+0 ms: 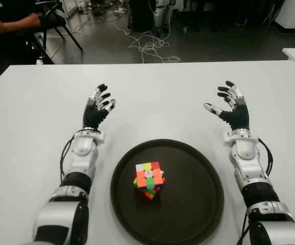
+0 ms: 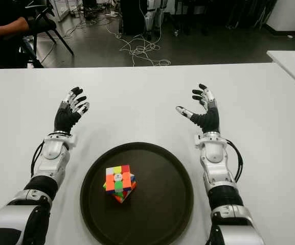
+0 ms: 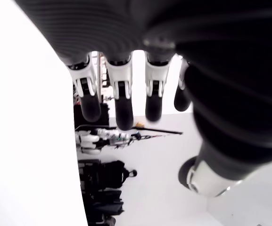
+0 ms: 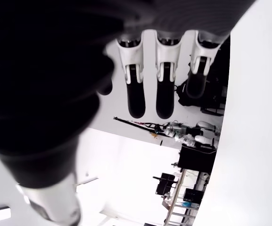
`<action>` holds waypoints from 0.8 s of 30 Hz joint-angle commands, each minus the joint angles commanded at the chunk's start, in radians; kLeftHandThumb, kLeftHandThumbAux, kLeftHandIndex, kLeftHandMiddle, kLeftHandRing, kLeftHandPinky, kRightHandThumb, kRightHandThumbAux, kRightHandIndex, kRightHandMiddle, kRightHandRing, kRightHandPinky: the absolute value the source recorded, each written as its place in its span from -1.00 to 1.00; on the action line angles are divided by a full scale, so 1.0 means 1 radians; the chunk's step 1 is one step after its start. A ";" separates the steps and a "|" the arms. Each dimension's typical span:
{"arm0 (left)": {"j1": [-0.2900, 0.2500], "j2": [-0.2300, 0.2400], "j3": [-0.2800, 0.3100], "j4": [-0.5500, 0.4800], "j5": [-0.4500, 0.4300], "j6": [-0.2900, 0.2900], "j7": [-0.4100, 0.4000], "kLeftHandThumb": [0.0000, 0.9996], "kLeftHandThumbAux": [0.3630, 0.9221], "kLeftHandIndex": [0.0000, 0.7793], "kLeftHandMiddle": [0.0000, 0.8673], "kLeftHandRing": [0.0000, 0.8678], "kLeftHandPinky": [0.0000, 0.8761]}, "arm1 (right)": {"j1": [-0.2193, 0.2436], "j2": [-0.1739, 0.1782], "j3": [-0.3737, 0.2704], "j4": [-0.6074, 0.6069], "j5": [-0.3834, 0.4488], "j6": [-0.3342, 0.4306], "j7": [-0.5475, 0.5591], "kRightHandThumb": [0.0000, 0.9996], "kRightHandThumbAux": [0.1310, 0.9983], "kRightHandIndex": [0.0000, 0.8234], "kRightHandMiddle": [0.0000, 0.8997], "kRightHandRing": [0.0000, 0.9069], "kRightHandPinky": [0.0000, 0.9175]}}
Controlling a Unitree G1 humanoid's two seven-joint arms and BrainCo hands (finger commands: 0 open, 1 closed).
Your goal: Pick up the Rubik's Cube and put it in the plate
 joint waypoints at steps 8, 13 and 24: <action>-0.002 0.007 -0.017 0.027 0.045 -0.068 0.044 -0.95 0.38 -0.86 -0.77 -0.77 -0.73 | -0.002 -0.005 0.007 0.014 -0.013 -0.024 0.003 -0.88 0.61 -0.62 -0.43 -0.48 -0.62; 0.000 0.007 -0.019 0.035 0.055 -0.098 0.063 -0.96 0.37 -0.87 -0.79 -0.80 -0.77 | -0.004 -0.004 0.009 0.018 -0.017 -0.033 0.001 -0.84 0.61 -0.62 -0.43 -0.48 -0.58; -0.005 0.005 -0.020 0.057 0.066 -0.126 0.101 -1.00 0.30 -0.89 -0.81 -0.84 -0.80 | -0.009 -0.004 0.007 0.027 -0.022 -0.029 0.000 -0.77 0.59 -0.64 -0.42 -0.46 -0.53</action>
